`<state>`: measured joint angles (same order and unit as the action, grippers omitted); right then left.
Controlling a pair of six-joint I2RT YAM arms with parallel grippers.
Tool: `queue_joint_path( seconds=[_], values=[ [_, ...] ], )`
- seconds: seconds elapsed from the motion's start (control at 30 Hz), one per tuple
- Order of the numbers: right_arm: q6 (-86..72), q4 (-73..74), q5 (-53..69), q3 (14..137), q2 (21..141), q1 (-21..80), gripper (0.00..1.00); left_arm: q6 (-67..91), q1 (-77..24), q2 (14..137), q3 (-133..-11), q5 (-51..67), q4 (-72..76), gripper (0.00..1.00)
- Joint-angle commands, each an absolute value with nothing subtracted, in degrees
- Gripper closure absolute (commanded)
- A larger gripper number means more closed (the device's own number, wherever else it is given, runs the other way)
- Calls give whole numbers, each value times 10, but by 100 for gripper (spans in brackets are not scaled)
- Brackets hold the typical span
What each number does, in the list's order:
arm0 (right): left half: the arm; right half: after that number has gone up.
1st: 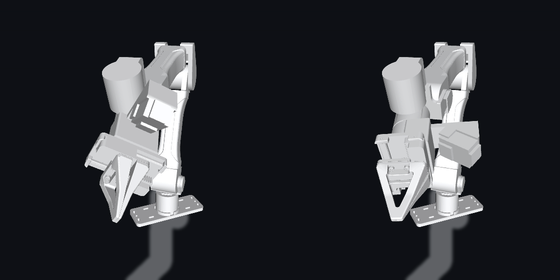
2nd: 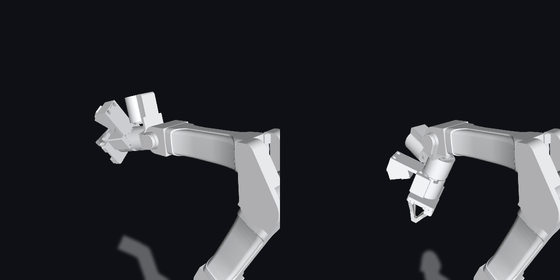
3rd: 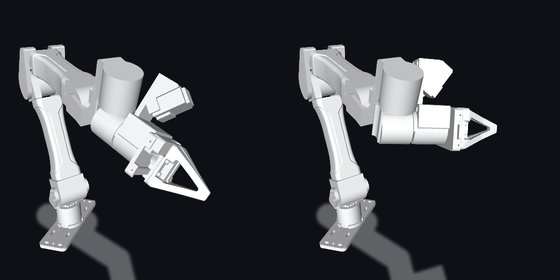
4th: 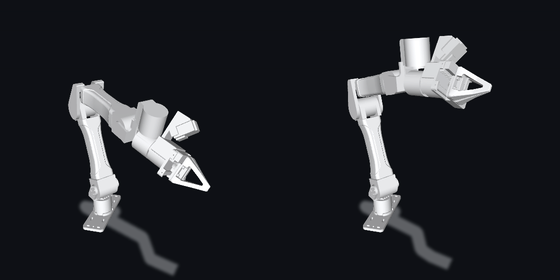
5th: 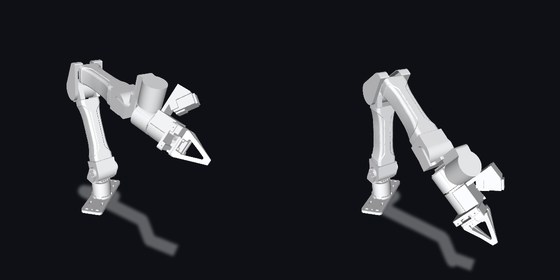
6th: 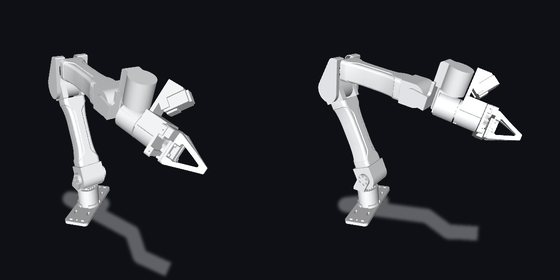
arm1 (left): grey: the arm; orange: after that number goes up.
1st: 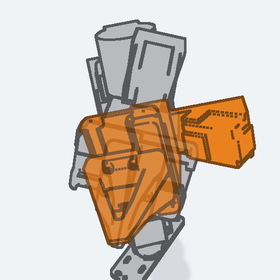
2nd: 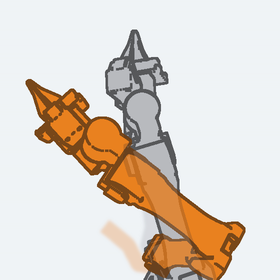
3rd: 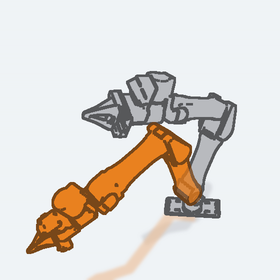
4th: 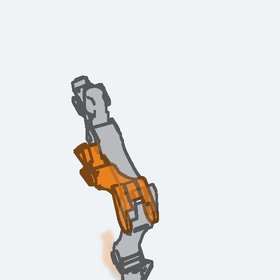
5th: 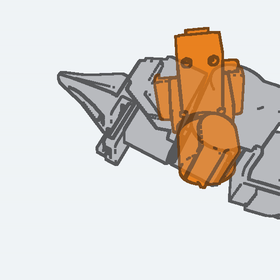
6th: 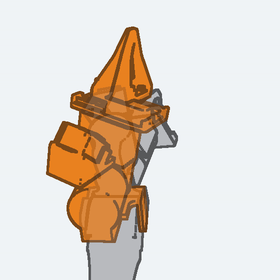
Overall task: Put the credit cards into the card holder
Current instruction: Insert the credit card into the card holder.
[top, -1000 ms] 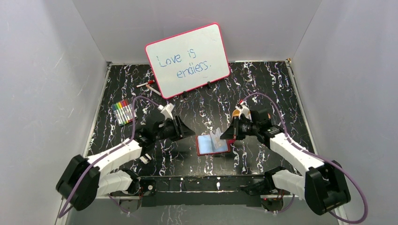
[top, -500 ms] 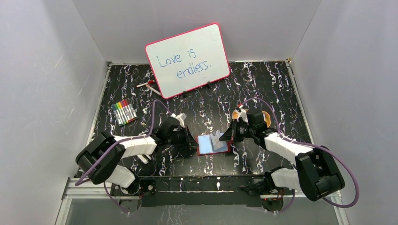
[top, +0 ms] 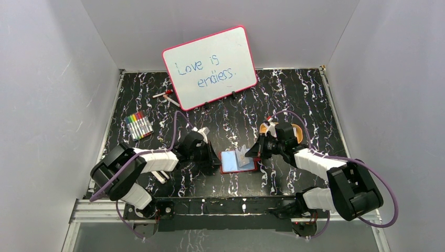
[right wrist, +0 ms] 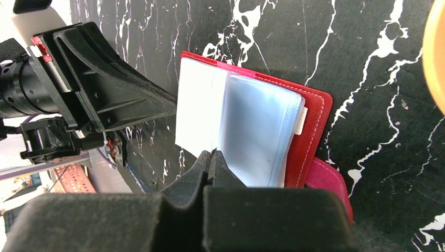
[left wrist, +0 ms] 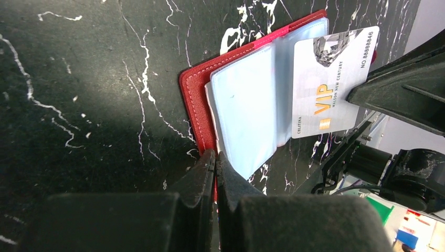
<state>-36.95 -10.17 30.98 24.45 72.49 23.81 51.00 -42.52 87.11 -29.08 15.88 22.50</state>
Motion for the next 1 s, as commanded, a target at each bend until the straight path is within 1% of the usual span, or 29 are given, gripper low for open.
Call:
queue_joint_path(
  seconds=[0.0,0.03,0.17,0.2,0.3,0.4,0.47,0.63,0.73,0.97],
  values=[
    [-377,-141,311,237,723,240,100,493,-427,823,-308,122,185,100],
    [-377,-140,311,237,721,240,100,493,-427,814,-308,114,179,99],
    [-375,-132,310,237,712,240,100,489,-427,794,-314,102,144,77],
    [-373,-130,309,237,711,240,100,490,-427,793,-314,102,142,73],
    [-371,-129,308,235,714,240,100,494,-427,798,-314,114,156,65],
    [-374,-133,308,231,712,240,100,513,-427,808,-314,142,192,54],
    [-374,-134,307,230,711,240,100,522,-427,821,-318,156,205,51],
    [-374,-134,307,230,713,240,100,534,-426,856,-322,169,220,50],
    [-373,-134,307,229,712,240,100,541,-426,867,-321,175,229,52],
    [-371,-134,308,229,714,240,100,550,-427,866,-314,182,242,64]
  ],
)
